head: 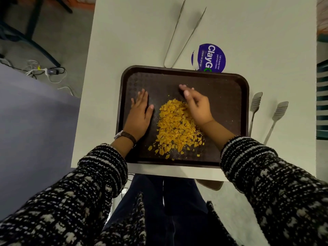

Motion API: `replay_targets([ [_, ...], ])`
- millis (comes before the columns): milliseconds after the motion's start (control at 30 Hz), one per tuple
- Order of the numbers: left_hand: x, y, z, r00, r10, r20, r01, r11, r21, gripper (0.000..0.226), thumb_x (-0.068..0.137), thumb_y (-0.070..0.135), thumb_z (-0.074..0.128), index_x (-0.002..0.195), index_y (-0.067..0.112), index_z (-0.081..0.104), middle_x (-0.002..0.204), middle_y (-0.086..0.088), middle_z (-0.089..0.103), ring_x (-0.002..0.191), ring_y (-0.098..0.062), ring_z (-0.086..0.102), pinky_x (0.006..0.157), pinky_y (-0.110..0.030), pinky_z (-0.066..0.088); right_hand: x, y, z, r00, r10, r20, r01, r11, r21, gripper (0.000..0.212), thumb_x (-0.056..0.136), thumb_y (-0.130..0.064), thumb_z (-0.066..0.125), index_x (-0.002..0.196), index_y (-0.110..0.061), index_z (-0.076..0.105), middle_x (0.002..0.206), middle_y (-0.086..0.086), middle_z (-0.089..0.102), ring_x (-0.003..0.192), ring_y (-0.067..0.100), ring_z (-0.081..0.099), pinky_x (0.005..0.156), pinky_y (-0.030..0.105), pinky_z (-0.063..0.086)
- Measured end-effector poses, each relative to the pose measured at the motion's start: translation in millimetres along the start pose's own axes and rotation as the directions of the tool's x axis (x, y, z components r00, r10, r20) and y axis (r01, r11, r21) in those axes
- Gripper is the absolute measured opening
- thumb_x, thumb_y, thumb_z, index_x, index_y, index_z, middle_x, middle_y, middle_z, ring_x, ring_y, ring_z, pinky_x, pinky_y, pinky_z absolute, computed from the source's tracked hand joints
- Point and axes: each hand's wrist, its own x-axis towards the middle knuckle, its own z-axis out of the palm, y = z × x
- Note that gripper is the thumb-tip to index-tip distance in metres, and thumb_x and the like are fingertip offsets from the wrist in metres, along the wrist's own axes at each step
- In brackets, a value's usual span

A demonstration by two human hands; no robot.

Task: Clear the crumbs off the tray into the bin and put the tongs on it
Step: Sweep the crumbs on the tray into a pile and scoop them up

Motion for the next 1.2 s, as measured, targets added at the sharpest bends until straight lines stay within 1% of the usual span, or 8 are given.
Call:
replay_targets([
  [100, -0.6, 1.4, 1.9, 1.0, 0.0, -0.01, 0.0, 1.0, 0.007, 0.054, 0.1, 0.027, 0.031, 0.147, 0.006, 0.015, 0.157, -0.01, 0.012, 0.146, -0.017, 0.004, 0.115, -0.028, -0.009, 10.3, 5.0, -11.0, 0.998, -0.024, -0.053, 0.011, 0.971, -0.241, 0.055, 0.095, -0.043, 0.035, 0.138, -0.01, 0.044, 0.149, 0.009, 0.038, 0.144, 0.019, 0.023, 0.119, 0.029, 0.003],
  [200, -1.7, 0.1, 3.0, 1.0, 0.011, 0.002, -0.011, 1.0, 0.01, 0.055, 0.099, 0.027, 0.031, 0.147, 0.005, 0.014, 0.157, -0.01, 0.011, 0.146, -0.018, 0.002, 0.115, -0.029, -0.009, 8.8, 10.6, -7.1, 0.989, -0.06, 0.137, 0.111, 0.908, -0.403, 0.059, 0.095, -0.045, 0.032, 0.143, -0.01, 0.036, 0.154, 0.006, 0.029, 0.146, 0.015, 0.013, 0.118, 0.034, -0.006],
  [300, -1.1, 0.7, 1.4, 0.999, 0.022, 0.023, -0.022, 1.0, 0.007, 0.053, 0.1, 0.027, 0.031, 0.147, 0.006, 0.017, 0.156, -0.009, 0.014, 0.146, -0.018, 0.003, 0.116, -0.03, -0.009, -5.3, 9.3, 3.2, 0.955, -0.062, 0.289, 0.139, 0.958, -0.253, 0.06, 0.092, -0.045, 0.035, 0.138, -0.007, 0.044, 0.147, 0.01, 0.04, 0.142, 0.016, 0.025, 0.12, 0.034, 0.0],
  [433, 0.7, 0.5, -2.7, 0.994, 0.096, 0.056, -0.096, 0.995, 0.001, 0.05, 0.099, 0.028, 0.03, 0.145, 0.008, 0.024, 0.155, -0.008, 0.021, 0.145, -0.018, 0.009, 0.117, -0.029, -0.005, -28.6, 4.2, -2.1, 1.0, 0.001, 0.01, -0.001, 0.999, -0.054, 0.059, 0.091, -0.046, 0.034, 0.132, -0.008, 0.051, 0.14, 0.011, 0.049, 0.137, 0.016, 0.036, 0.12, 0.028, 0.011],
  [600, 25.4, 2.9, -0.4, 1.0, -0.007, -0.012, 0.008, 0.997, 0.079, 0.055, 0.099, 0.03, 0.031, 0.147, 0.008, 0.016, 0.157, -0.01, 0.01, 0.146, -0.023, -0.001, 0.115, -0.038, -0.011, -74.6, 25.6, -27.8, 0.939, 0.071, -0.338, -0.152, 0.964, -0.218, 0.048, 0.099, -0.032, 0.029, 0.14, -0.01, 0.04, 0.154, 0.007, 0.029, 0.145, 0.014, 0.012, 0.118, 0.031, -0.005],
  [800, 34.3, 28.3, 18.3, 0.998, -0.005, 0.062, 0.0, 0.996, 0.088, 0.057, 0.098, 0.037, 0.029, 0.147, 0.011, 0.016, 0.158, -0.007, 0.007, 0.146, -0.021, -0.003, 0.113, -0.038, -0.016, -109.2, 51.4, -37.0, 0.856, 0.193, -0.48, -0.371, 0.876, -0.309, 0.06, 0.095, -0.039, 0.027, 0.147, -0.007, 0.026, 0.158, 0.011, 0.011, 0.147, 0.023, 0.0, 0.118, 0.044, -0.007],
  [1100, -3.3, 41.7, 3.3, 0.98, 0.088, 0.181, -0.018, 0.934, -0.356, 0.045, 0.098, 0.025, 0.037, 0.142, 0.015, 0.033, 0.151, -0.005, 0.03, 0.142, -0.013, 0.021, 0.12, -0.039, 0.013, -73.2, 19.5, 21.5, 0.972, 0.106, -0.211, -0.194, 0.867, -0.458, 0.071, 0.092, -0.053, 0.015, 0.15, -0.012, 0.013, 0.159, 0.006, 0.007, 0.147, 0.018, -0.003, 0.118, 0.041, -0.011],
  [1200, -16.0, 27.1, -2.7, 0.996, 0.036, 0.077, -0.011, 0.954, -0.3, 0.05, 0.096, 0.032, 0.036, 0.143, 0.015, 0.032, 0.152, -0.002, 0.03, 0.142, -0.01, 0.021, 0.114, -0.01, 0.006, -70.2, 3.3, 38.2, 0.989, 0.109, -0.096, -0.129, 0.963, -0.237, 0.063, 0.096, -0.049, 0.027, 0.15, -0.02, 0.012, 0.158, 0.002, 0.015, 0.146, 0.016, -0.002, 0.119, 0.042, 0.001],
])
